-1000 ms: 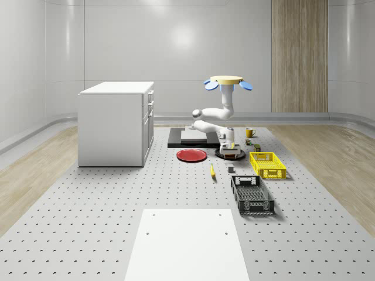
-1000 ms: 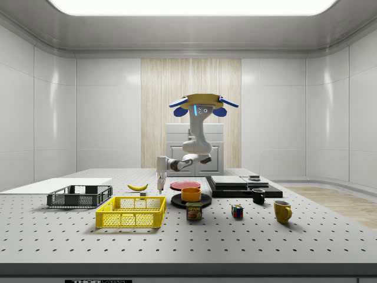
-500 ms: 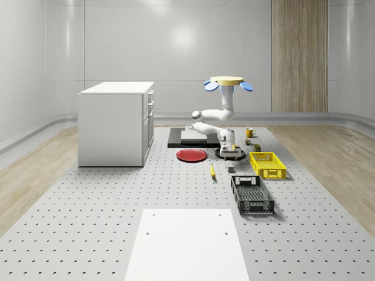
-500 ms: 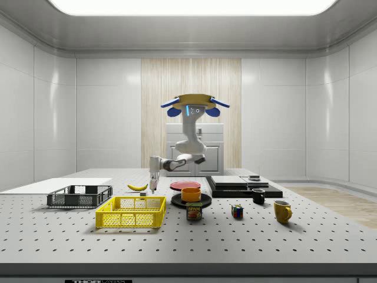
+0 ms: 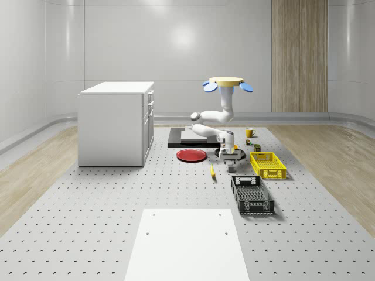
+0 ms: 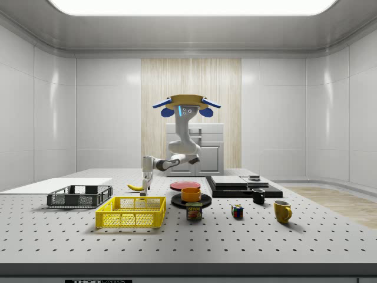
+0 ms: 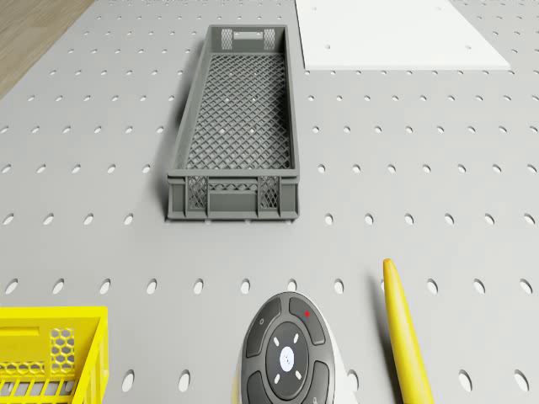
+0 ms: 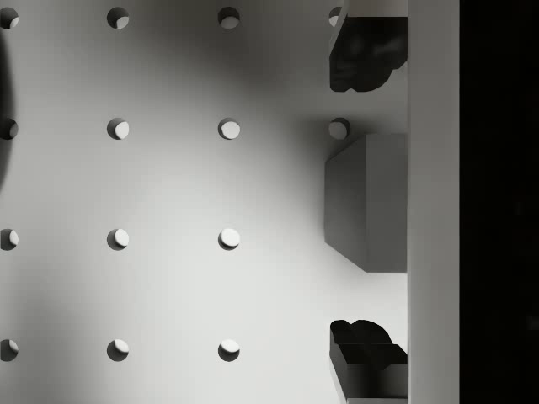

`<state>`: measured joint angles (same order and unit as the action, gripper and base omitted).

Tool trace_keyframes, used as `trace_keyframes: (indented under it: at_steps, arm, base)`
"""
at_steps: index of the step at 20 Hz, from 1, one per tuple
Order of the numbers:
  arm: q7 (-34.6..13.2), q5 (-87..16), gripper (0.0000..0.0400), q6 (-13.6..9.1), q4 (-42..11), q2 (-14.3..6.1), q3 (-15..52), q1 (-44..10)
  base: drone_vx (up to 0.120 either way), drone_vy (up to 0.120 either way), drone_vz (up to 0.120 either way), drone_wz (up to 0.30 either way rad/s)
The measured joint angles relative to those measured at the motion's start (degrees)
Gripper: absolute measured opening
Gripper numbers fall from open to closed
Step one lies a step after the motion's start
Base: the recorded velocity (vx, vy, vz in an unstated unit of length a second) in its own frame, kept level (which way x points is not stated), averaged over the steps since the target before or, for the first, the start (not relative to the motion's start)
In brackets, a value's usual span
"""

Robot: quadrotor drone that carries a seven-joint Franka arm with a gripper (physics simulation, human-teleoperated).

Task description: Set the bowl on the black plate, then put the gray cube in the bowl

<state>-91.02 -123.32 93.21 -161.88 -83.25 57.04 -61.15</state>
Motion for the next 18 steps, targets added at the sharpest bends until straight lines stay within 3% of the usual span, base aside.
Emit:
trace_keyframes:
  at_steps: [6, 18]
  arm:
    - [0.13, -0.13, 0.0400, -0.23, -0.03, 0.24, -0.07, 0.17]
    - [0.64, -5.75, 0.0400, 2.57, 2.47, 0.51, -6.01, -0.16]
  base:
    - [0.120, 0.000, 0.000, 0.000]
    - [0.000, 0.000, 0.000, 0.000]
